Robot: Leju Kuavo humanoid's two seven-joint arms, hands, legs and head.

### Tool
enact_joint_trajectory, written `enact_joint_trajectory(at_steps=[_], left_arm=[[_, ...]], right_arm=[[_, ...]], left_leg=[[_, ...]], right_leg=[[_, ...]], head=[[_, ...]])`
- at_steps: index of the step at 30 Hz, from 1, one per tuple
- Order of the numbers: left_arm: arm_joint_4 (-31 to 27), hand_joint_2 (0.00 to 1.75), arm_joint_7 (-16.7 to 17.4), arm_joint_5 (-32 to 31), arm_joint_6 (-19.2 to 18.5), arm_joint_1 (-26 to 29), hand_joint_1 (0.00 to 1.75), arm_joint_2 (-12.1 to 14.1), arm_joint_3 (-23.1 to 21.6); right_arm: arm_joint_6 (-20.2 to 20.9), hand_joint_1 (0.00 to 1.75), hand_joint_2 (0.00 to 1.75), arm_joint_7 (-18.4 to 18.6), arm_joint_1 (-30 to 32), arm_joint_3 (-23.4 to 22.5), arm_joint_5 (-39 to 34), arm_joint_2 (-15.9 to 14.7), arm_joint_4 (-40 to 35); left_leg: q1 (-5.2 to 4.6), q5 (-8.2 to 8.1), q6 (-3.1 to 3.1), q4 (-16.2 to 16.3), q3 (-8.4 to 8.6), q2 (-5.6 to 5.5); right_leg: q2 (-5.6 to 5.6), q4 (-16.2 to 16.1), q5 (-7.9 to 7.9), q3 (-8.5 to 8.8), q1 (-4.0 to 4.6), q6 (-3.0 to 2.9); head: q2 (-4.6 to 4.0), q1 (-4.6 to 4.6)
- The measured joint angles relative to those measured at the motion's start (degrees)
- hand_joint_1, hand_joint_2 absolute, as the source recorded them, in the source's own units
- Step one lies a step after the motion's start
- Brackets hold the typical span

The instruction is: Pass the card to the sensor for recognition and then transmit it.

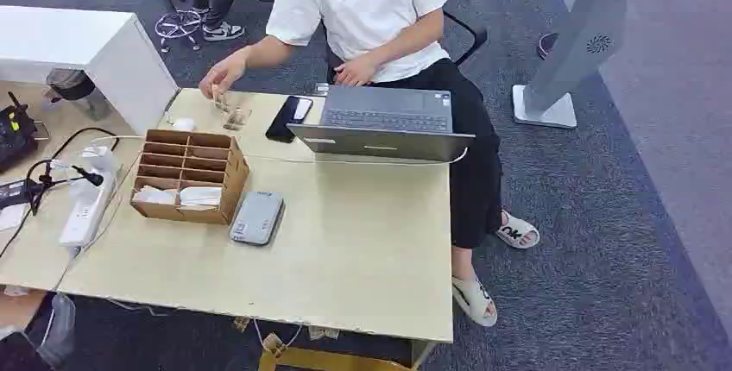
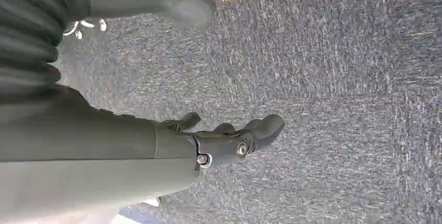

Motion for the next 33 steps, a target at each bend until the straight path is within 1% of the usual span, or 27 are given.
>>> enact_joint_trajectory(at_steps=[1,2,5,10,13,21,33], left_arm=[[-0.8,1.75,0.2,-0.4,0.0,0.0,0.0,0.3,-1.1],[-2.0,1.75,0.7,-1.0,-0.2,0.0,0.0,1.4,-2.7],[-4.7,1.75,3.5,-3.6,-1.7,-1.7,0.0,4.3,-8.5],[-5.3,1.75,8.7,-8.6,-3.7,-6.4,0.0,8.2,-14.5],[-5.1,1.75,11.6,-11.9,-4.6,-9.2,0.0,10.0,-17.1],[-2.1,1.75,18.8,-22.7,-6.4,-17.0,0.0,14.5,-23.3],[3.9,1.75,28.0,-42.5,-6.5,-25.5,0.0,21.0,-32.3]], right_arm=[[0.0,0.0,1.75,0.2,0.0,0.0,0.1,0.0,0.0],[0.2,0.0,1.75,0.5,0.0,0.0,0.6,0.0,0.0],[0.5,0.0,1.75,1.1,-0.1,0.0,2.4,0.2,0.1],[1.2,0.0,1.75,2.0,-0.3,0.0,4.5,0.3,0.4],[1.4,0.0,1.75,2.5,-0.5,0.1,5.4,0.4,0.6],[2.3,0.0,1.75,3.6,-0.7,1.0,7.5,0.5,0.9],[3.8,0.0,1.75,5.8,-0.9,2.8,10.9,0.5,1.4]], left_leg=[[0.0,0.01,-0.01,0.0,0.0,0.0],[0.01,0.03,-0.03,0.0,0.02,0.01],[0.01,0.08,-0.06,0.0,-0.02,-0.03],[0.01,0.18,-0.12,0.0,-0.07,0.0],[0.01,0.2,-0.11,0.0,-0.07,0.02],[0.01,0.26,-0.11,0.0,-0.1,0.02],[0.01,0.31,-0.07,0.0,-0.16,0.02]], right_leg=[[0.0,0.0,0.01,0.0,0.0,0.0],[0.0,0.0,0.01,-0.12,0.0,0.0],[-0.02,0.0,0.06,-0.05,0.0,0.03],[0.06,0.0,0.18,-0.1,0.0,0.02],[0.06,0.0,0.26,-0.12,0.0,-0.01],[0.07,0.0,0.3,-0.15,0.0,0.03],[0.08,0.0,0.31,-0.19,0.0,0.02]], head=[[0.0,0.02],[0.0,0.0],[0.0,0.02],[0.0,0.02],[0.0,0.0],[0.0,0.02],[0.0,0.02]])
